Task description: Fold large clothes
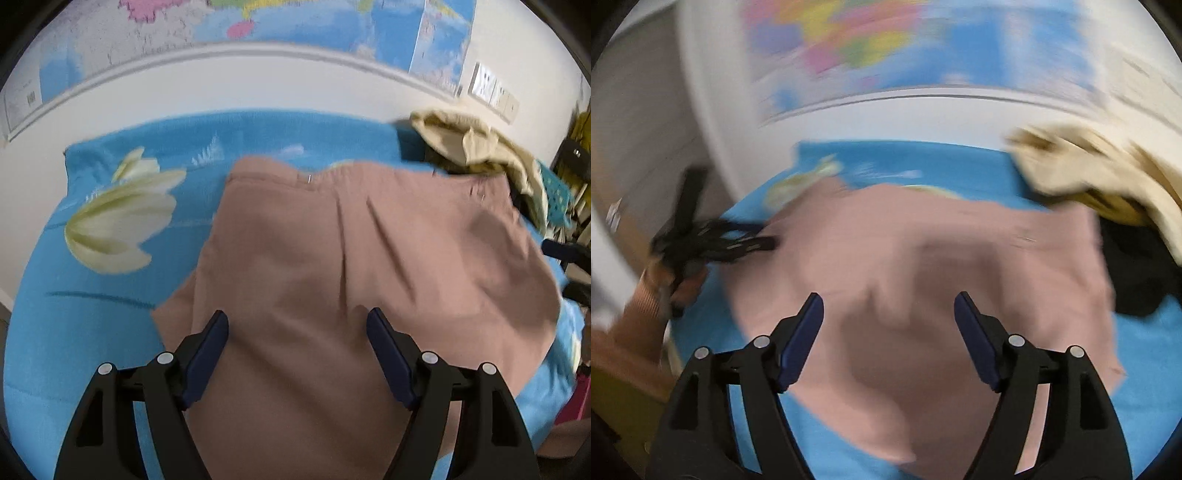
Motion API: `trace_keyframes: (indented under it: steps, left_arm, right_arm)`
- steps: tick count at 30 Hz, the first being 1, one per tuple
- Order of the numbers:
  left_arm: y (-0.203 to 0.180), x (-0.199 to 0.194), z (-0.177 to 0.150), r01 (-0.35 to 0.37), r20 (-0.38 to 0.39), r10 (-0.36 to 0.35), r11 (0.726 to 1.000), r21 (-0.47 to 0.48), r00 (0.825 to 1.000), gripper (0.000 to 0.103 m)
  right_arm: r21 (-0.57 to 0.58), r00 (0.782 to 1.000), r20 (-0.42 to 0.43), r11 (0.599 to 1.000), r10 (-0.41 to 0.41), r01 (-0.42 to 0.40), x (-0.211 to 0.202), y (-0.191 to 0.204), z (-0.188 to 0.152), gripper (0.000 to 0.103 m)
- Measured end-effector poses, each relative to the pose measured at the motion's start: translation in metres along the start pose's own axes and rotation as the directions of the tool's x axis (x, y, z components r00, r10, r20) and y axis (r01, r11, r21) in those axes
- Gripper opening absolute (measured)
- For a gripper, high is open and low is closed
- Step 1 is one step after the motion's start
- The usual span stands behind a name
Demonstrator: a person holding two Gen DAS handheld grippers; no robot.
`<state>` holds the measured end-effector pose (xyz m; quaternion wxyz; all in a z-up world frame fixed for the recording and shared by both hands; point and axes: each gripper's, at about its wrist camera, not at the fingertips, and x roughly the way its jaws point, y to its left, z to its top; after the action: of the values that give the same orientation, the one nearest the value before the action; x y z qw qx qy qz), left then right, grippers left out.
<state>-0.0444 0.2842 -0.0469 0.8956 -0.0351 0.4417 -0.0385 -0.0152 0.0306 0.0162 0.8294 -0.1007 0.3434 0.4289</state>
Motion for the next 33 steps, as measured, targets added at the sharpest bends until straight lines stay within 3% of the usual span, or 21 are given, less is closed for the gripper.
trace_keyframes:
  steps: [3,7,11,16,19,20,21,24,27,31,33]
  left_arm:
    - [0.007,0.002,-0.001,-0.004,-0.005,0.004,0.999,-0.042,1.000,0.075]
    - [0.009,-0.023,-0.003,0.018,0.069,-0.011,0.996,-0.091,0.998,0.080]
    - [0.016,-0.052,-0.021,0.060,0.127,-0.040,0.986,-0.157,0.991,0.083]
    - [0.024,-0.070,-0.049,0.077,0.120,-0.052,0.973,-0.216,0.991,0.083]
    - [0.024,-0.077,-0.066,0.104,0.121,-0.077,0.967,-0.234,0.990,0.083]
    - [0.023,-0.078,-0.069,0.114,0.118,-0.088,0.965,-0.237,0.989,0.083]
    - [0.021,-0.079,-0.075,0.138,0.115,-0.114,0.962,-0.237,0.987,0.083]
    - [0.019,-0.079,-0.082,0.215,0.113,-0.193,0.945,-0.247,0.975,0.083]
    - [0.009,-0.075,-0.086,0.281,0.114,-0.260,0.929,-0.242,0.959,0.083]
    - [-0.006,-0.061,-0.079,0.346,0.125,-0.324,0.905,-0.249,0.938,0.085]
    - [-0.008,-0.045,-0.071,0.395,0.120,-0.377,0.868,-0.300,0.919,0.085]
  right_arm:
    - [-0.146,0.999,-0.040,0.988,0.036,-0.041,0.025,0.044,0.006,0.076]
    - [-0.319,0.995,-0.092,0.945,0.039,-0.067,0.053,0.093,0.005,0.081]
    - [-0.401,0.990,-0.133,0.910,0.054,-0.103,0.076,0.116,0.003,0.081]
    - [-0.505,0.983,-0.183,0.859,-0.013,-0.083,0.104,0.132,-0.009,0.081]
    - [-0.543,0.985,-0.166,0.838,-0.041,-0.056,0.106,0.136,-0.017,0.079]
    - [-0.528,0.985,-0.167,0.848,-0.041,-0.054,0.107,0.134,-0.014,0.066]
    - [-0.524,0.985,-0.160,0.851,-0.062,-0.031,0.108,0.131,-0.012,0.046]
    - [-0.444,0.984,-0.177,0.892,0.003,-0.083,0.102,0.117,0.001,0.025]
    - [-0.337,0.986,-0.151,0.934,0.073,-0.121,0.092,0.101,0.017,0.016]
    - [-0.234,0.987,-0.109,0.962,0.120,-0.143,0.080,0.087,0.028,0.015]
    - [-0.211,0.985,-0.109,0.965,0.135,-0.156,0.079,0.084,0.028,0.016]
